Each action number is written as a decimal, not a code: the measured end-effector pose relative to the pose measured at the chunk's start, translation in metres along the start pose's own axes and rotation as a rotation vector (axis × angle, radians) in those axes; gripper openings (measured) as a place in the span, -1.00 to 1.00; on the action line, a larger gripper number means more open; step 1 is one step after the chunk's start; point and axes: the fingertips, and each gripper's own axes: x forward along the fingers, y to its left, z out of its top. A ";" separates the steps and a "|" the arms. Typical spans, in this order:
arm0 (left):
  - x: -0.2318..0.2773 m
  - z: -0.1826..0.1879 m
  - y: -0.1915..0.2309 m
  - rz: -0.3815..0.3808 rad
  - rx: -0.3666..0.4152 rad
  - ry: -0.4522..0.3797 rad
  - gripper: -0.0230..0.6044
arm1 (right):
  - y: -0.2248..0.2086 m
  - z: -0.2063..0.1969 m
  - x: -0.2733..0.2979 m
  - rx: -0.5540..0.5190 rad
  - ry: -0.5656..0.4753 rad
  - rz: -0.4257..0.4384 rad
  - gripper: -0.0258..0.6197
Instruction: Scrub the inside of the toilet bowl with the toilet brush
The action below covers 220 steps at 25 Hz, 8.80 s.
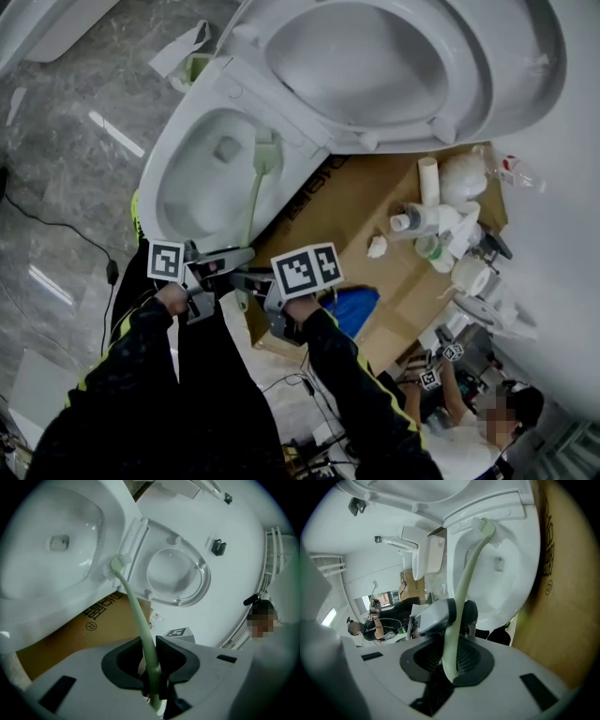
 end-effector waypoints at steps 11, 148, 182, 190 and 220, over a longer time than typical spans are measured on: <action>0.005 -0.001 0.012 -0.031 -0.037 -0.033 -0.64 | -0.013 -0.002 -0.002 0.052 -0.009 -0.019 -0.72; -0.203 -0.033 0.013 0.648 0.052 0.062 -0.65 | 0.085 -0.067 0.160 0.201 -0.185 0.672 -0.74; -0.127 0.065 0.022 0.475 0.215 0.032 -0.65 | 0.043 0.040 0.126 0.046 -0.312 0.504 -0.74; -0.110 0.076 0.024 0.451 0.244 0.070 -0.65 | 0.033 0.054 0.117 0.062 -0.358 0.481 -0.74; -0.068 0.062 0.053 0.469 0.244 0.276 -0.65 | -0.003 0.063 0.087 0.170 -0.653 0.470 -0.74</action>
